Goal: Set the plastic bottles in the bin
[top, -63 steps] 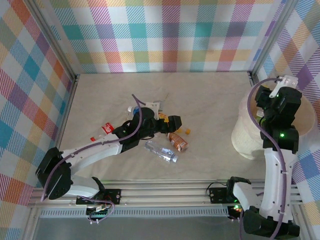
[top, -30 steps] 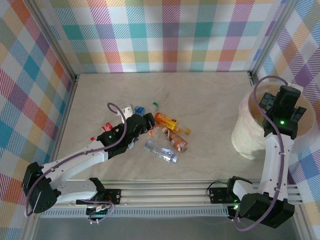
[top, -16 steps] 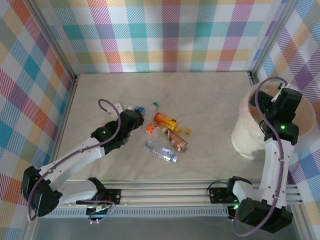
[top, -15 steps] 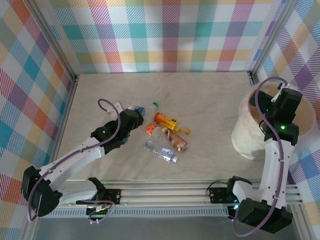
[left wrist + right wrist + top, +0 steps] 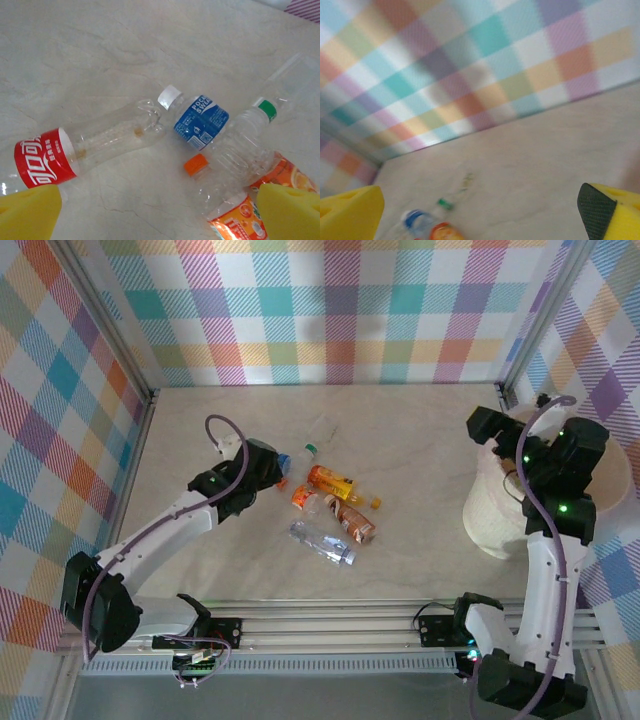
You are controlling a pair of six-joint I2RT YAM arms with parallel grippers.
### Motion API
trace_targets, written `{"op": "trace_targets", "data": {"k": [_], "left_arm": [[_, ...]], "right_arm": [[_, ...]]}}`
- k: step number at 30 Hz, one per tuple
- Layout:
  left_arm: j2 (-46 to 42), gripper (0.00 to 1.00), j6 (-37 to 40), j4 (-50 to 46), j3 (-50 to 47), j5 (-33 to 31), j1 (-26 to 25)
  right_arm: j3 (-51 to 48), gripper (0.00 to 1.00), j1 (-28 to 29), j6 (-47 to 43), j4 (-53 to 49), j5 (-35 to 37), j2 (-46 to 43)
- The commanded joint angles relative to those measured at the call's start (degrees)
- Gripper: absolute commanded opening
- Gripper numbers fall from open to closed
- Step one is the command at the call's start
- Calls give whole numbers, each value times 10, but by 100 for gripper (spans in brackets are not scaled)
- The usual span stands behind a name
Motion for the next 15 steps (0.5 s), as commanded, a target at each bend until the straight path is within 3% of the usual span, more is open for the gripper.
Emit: {"op": "trace_targets", "data": {"k": [1, 7, 15], "left_arm": [[15, 100, 60, -32, 28, 49, 26], [72, 100, 109, -108, 84, 33, 54], [177, 100, 251, -200, 165, 110, 103]], "right_arm": [[3, 100, 59, 9, 48, -65, 4], [1, 100, 140, -1, 64, -37, 29], [-2, 100, 209, -15, 72, 1, 61]]}}
